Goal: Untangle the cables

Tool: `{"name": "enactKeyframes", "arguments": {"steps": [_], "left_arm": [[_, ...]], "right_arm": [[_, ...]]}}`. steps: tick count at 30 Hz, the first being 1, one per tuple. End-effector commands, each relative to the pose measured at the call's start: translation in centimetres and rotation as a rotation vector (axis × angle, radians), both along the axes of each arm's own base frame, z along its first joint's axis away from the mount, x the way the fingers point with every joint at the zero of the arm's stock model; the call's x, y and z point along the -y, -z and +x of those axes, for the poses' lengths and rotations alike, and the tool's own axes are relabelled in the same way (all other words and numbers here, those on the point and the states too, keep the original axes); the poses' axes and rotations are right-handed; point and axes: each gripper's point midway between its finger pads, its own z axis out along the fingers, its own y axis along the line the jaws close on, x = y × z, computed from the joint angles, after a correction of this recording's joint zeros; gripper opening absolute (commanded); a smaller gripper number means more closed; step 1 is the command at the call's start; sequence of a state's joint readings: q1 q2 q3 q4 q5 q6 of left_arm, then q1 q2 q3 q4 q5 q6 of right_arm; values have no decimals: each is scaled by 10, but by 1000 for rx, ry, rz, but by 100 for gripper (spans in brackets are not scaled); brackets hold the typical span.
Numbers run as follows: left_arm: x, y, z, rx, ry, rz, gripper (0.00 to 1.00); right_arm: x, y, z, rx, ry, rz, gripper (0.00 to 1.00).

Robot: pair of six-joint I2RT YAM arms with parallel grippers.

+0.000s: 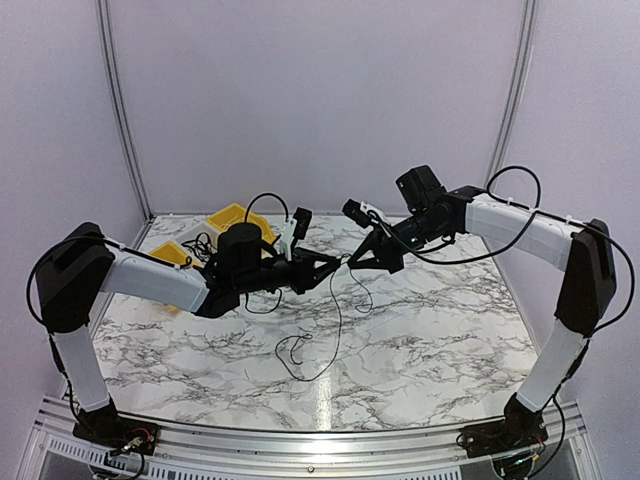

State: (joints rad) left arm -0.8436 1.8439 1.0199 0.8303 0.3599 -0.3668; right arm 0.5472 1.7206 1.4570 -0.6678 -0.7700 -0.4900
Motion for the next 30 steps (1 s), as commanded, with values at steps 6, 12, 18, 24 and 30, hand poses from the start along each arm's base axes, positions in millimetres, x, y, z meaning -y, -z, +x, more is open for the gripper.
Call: {"name": "enactKeyframes", "arguments": {"steps": [6,12,18,24,30], "left_arm": [[3,-4,10,14,-24,-5,6],[-30,8,49,-138,-220,-52,5],[-74,14,76,-256,-353,-183,17],[-94,10,79,-245,-379,-220,24],[-69,-21,18,55,-207,-117,47]], "right_arm": [[-5,-10,1,6,-5,12,0],[-4,-12,-4,15,-20,10,0],[-4,-2,-15,25,-54,-28,0],[-5,-1,-15,22,-54,-27,0],[-9,3,-4,5,-12,-38,0]]}}
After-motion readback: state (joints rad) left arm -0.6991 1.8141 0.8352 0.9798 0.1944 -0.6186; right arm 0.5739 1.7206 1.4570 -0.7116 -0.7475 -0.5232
